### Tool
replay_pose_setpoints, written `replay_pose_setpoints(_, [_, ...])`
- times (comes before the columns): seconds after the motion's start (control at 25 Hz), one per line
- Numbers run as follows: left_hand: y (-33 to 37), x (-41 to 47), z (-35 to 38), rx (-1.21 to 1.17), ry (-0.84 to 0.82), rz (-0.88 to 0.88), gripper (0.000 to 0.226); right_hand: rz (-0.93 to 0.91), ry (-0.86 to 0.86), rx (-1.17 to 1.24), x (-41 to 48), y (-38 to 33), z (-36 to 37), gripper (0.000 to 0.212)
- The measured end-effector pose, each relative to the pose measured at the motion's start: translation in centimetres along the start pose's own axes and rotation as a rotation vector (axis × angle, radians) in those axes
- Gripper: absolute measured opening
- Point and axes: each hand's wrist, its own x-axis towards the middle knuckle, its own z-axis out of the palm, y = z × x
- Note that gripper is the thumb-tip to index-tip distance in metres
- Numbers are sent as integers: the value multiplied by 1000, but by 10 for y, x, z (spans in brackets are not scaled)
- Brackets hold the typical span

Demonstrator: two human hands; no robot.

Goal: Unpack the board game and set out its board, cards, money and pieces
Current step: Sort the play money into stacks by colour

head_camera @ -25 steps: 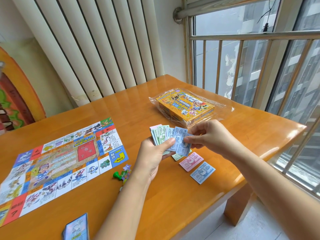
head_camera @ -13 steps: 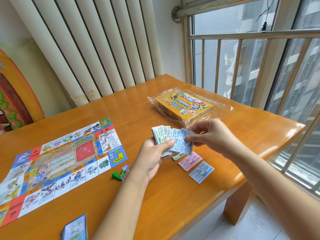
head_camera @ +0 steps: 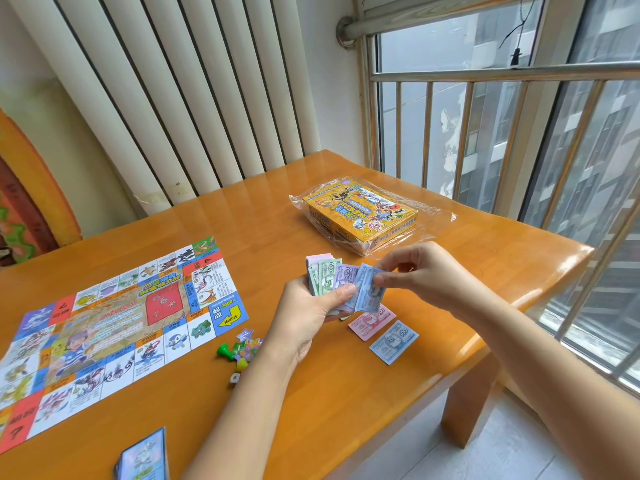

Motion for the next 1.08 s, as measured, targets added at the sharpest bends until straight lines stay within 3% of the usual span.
replay_pose_setpoints(0.24, [0,6,12,-129,-12,-33,13,24,228,158,-10,35,-26,6])
replay_pose_setpoints(0.48, [7,22,51,-198,-25,-212,9,44,296,-169,-18,59,-34,16])
replay_pose_setpoints(0.68, [5,25,70,-161,-7,-280,7,61,225,-338,-22,56,-35,10])
replay_pose_setpoints(0.96, [9,19,76,-203,-7,-312,15,30,241,-353,-20,59,-31,11])
replay_pose_setpoints(1.08, [9,18,74,-221,-18,-306,11,57,305,-149,-19,58,-33,10])
